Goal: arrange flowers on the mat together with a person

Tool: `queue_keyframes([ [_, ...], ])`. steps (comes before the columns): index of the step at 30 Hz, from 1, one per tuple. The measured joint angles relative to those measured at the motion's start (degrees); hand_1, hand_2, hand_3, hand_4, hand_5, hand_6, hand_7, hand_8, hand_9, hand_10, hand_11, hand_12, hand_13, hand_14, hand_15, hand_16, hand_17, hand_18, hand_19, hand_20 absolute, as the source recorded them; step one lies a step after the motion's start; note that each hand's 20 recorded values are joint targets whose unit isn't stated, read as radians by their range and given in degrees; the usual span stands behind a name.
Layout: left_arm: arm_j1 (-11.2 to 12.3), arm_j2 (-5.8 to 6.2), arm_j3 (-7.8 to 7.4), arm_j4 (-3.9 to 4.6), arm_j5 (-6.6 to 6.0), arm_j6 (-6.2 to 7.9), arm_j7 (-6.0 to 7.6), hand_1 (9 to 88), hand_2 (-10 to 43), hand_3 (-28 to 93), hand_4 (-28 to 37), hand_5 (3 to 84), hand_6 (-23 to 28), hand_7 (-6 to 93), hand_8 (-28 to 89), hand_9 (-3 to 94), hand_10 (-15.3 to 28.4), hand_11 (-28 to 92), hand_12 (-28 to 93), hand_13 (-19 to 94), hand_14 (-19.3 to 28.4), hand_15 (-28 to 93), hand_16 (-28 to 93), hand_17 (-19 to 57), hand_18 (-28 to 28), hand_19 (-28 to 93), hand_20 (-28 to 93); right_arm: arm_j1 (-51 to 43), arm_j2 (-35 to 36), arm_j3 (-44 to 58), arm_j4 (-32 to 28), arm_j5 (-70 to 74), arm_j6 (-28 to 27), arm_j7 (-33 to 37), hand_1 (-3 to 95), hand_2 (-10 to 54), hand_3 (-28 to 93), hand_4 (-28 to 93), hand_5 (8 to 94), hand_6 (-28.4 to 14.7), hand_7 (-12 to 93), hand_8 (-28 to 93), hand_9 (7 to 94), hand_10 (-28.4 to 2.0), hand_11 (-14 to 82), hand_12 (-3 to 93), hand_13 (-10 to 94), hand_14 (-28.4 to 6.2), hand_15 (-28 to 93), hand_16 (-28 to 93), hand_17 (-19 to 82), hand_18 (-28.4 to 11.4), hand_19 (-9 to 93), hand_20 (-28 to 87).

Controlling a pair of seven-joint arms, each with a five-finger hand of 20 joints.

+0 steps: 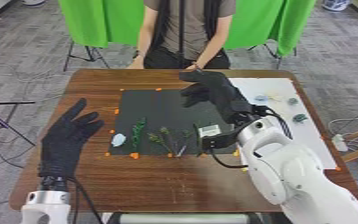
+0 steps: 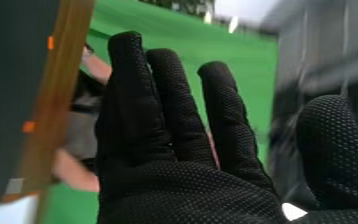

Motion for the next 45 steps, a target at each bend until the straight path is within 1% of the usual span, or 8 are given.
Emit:
queue_keyframes([
  [2, 0.1, -1.46, -0.01, 0.46, 0.53, -1.0, -0.26, 22.3, 7.0, 75, -26.0, 39.7, 6.4, 9.2, -9, 40.5, 18.1, 23, 10, 32, 25.0, 51, -9, -2.6, 26.0, 71, -5, -5.0, -2.6, 5.5, -0.2, 6.0, 0.3, -1.4, 12.4, 19.5, 70, -27, 47.5, -3.4, 12, -12, 53.2, -20.2, 15.2, 13.7, 43, -20.2, 47, 8, 9, -19.1, 59, 18],
  [5, 0.5, -3.17, -0.02, 0.99, 0.83, -1.46, -0.72, 22.1, 6.8, 76, -26.3, 39.5, 6.3, 9.0, -9, 40.6, 18.1, 22, 10, 32, 24.9, 51, -9, -2.6, 25.9, 71, -4, -11.9, -6.5, 12.8, -0.4, 14.1, 1.6, -2.0, 12.0, 19.6, 70, -27, 46.9, -3.5, 12, -12, 52.2, -20.3, 14.9, 13.7, 42, -20.4, 46, 8, 9, -19.4, 59, 18],
  [12, -0.3, -3.92, -0.1, 3.41, 0.88, -2.1, -1.66, 21.9, 6.8, 76, -27.0, 38.5, 6.2, 8.8, -9, 40.4, 18.2, 22, 11, 32, 25.4, 53, -8, -2.0, 26.3, 73, -2, -23.0, -7.7, 17.5, -0.2, 17.7, 2.1, -2.5, 11.2, 19.3, 71, -27, 45.9, -3.3, 12, -12, 51.1, -20.4, 14.6, 13.6, 40, -21.2, 45, 8, 8, -19.8, 58, 18],
  [15, -0.4, -5.08, -0.86, 3.51, 1.27, -2.79, -2.82, 21.8, 6.9, 75, -27.1, 38.2, 6.2, 8.8, -9, 40.3, 18.1, 22, 11, 32, 25.3, 53, -8, -2.0, 26.3, 73, -2, -25.8, -8.9, 17.9, -0.2, 14.5, 2.4, -2.6, 11.1, 19.0, 71, -27, 45.5, -3.1, 12, -12, 50.9, -20.3, 14.5, 13.6, 40, -21.3, 45, 8, 7, -19.9, 58, 18],
  [18, -0.1, -6.01, -1.16, 3.42, 1.31, -2.81, -2.99, 21.7, 6.9, 76, -27.0, 37.5, 6.2, 8.8, -8, 40.3, 18.2, 22, 11, 32, 25.3, 52, -8, -2.3, 26.0, 72, -2, -27.1, -9.2, 18.0, -0.2, 11.6, 2.5, -2.7, 10.8, 18.5, 71, -27, 45.2, -2.9, 11, -12, 50.6, -20.1, 14.3, 13.7, 40, -21.4, 45, 8, 7, -19.8, 58, 18],
  [25, 0.8, -5.3, -0.89, 3.17, 1.21, -2.67, -2.9, 21.6, 6.9, 76, -27.2, 37.0, 6.1, 9.1, -8, 40.1, 18.2, 22, 11, 32, 25.2, 52, -8, -2.8, 25.9, 69, -2, -27.0, -9.0, 18.0, 0.1, 11.5, 2.1, -4.5, 11.4, 16.4, 72, -28, 44.5, -1.8, 12, -12, 49.9, -18.5, 13.3, 13.6, 40, -20.9, 43, 9, 7, -19.9, 56, 18],
  [30, 0.5, -5.35, -0.79, 3.18, 1.41, -2.86, -3.23, 21.6, 6.9, 76, -27.2, 36.3, 6.2, 9.1, -9, 39.7, 18.2, 22, 11, 31, 25.1, 51, -8, -3.2, 26.0, 68, -2, -26.4, -7.9, 18.1, 0.7, 11.4, 1.2, -7.5, 11.7, 15.0, 72, -28, 44.2, -1.5, 12, -12, 49.6, -17.6, 12.7, 13.6, 40, -21.0, 41, 9, 6, -19.2, 53, 17],
  [45, 0.2, -5.37, -0.81, 3.2, 1.35, -3.04, -3.85, 21.6, 7.0, 75, -27.1, 34.3, 6.1, 9.6, -8, 38.4, 18.4, 22, 11, 31, 24.6, 49, -8, -3.4, 27.1, 65, -2, -24.2, -6.5, 18.8, 1.4, 11.7, -0.1, -9.5, 11.9, 14.3, 73, -28, 45.9, -2.0, 13, -12, 50.5, -17.0, 12.7, 13.7, 39, -20.7, 36, 11, 5, -19.7, 48, 17],
])
